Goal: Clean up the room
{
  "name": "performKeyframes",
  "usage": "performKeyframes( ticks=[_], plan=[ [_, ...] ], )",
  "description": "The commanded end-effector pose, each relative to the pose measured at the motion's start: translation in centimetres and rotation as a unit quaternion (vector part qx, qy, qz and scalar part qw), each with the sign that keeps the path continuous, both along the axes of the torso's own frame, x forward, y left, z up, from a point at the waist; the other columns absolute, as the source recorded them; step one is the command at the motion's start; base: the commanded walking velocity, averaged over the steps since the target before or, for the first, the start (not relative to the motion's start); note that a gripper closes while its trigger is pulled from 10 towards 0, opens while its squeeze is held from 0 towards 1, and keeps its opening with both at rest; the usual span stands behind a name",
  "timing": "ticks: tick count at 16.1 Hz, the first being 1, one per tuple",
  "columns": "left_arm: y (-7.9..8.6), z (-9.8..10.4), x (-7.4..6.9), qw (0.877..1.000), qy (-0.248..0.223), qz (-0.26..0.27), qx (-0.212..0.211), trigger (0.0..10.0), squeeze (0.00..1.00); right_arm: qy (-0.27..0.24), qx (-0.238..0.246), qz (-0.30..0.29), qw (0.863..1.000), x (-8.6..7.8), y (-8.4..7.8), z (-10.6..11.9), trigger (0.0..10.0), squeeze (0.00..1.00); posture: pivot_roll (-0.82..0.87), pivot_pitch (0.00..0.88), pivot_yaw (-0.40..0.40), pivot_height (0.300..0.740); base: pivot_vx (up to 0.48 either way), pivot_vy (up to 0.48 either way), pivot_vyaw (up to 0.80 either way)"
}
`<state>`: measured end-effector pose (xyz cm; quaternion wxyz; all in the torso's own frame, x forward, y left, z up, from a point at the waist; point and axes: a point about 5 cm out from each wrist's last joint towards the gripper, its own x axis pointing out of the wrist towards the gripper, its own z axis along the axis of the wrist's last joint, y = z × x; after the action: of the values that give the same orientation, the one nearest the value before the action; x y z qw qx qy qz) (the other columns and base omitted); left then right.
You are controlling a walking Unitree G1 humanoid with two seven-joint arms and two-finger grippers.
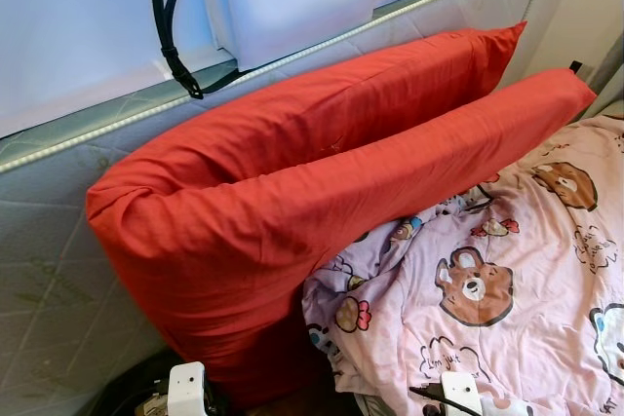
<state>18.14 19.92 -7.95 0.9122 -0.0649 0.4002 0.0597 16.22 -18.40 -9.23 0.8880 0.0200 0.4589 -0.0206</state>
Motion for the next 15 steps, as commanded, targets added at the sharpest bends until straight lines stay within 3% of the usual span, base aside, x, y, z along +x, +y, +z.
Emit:
performKeyframes(
  ticks=[1, 8, 15],
  plan=[
    [0.06, -0.23, -0.47, 1.0, 0.008, 0.002, 0.0, 10.0, 0.0, 0.015, 0.005, -0.003, 1.0, -0.64, 0.06, -0.3, 10.0, 0.0, 0.02, 0.093, 0.01, 0.74, 0.0, 0.0, -0.75],
    [0.13, -0.22, -0.45, 1.0, 0.01, -0.001, 0.004, 10.0, 0.0, 0.019, 0.003, 0.007, 1.0, -0.71, 0.09, -0.35, 10.0, 0.0, 0.02, 0.078, 0.014, 0.74, 0.0, 0.0, -0.66],
    [-0.01, -0.27, -0.51, 1.0, 0.01, 0.0, 0.001, 10.0, 0.0, 0.009, 0.006, 0.002, 1.0, -0.66, 0.08, -0.28, 10.0, 0.0, 0.02, 0.087, 0.01, 0.74, 0.0, 0.0, 0.0]
  ],
)
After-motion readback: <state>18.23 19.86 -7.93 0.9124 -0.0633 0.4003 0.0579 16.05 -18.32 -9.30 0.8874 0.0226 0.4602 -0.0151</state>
